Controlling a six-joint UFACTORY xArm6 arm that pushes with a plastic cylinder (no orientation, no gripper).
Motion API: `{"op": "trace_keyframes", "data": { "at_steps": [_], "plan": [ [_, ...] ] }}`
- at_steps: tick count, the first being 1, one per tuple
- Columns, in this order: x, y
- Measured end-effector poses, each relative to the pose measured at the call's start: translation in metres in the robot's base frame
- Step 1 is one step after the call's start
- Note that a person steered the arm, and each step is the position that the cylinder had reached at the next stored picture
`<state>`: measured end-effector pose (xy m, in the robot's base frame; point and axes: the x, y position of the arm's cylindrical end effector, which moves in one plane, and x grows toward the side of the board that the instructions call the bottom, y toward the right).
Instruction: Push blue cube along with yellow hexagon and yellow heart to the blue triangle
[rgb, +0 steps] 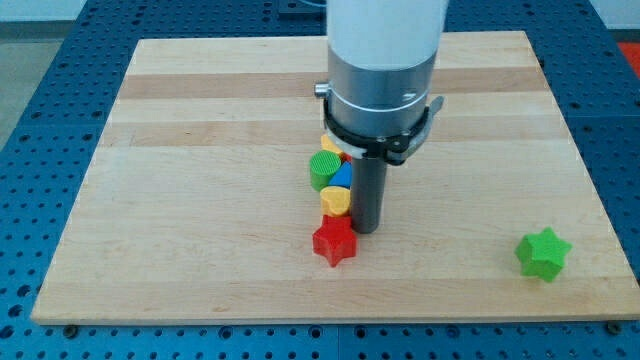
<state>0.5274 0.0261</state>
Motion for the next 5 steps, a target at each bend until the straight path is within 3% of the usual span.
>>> {"op": "trace_keyframes", "data": {
  "at_steps": [5],
  "plan": [
    [0.010, -0.047]
  ]
}}
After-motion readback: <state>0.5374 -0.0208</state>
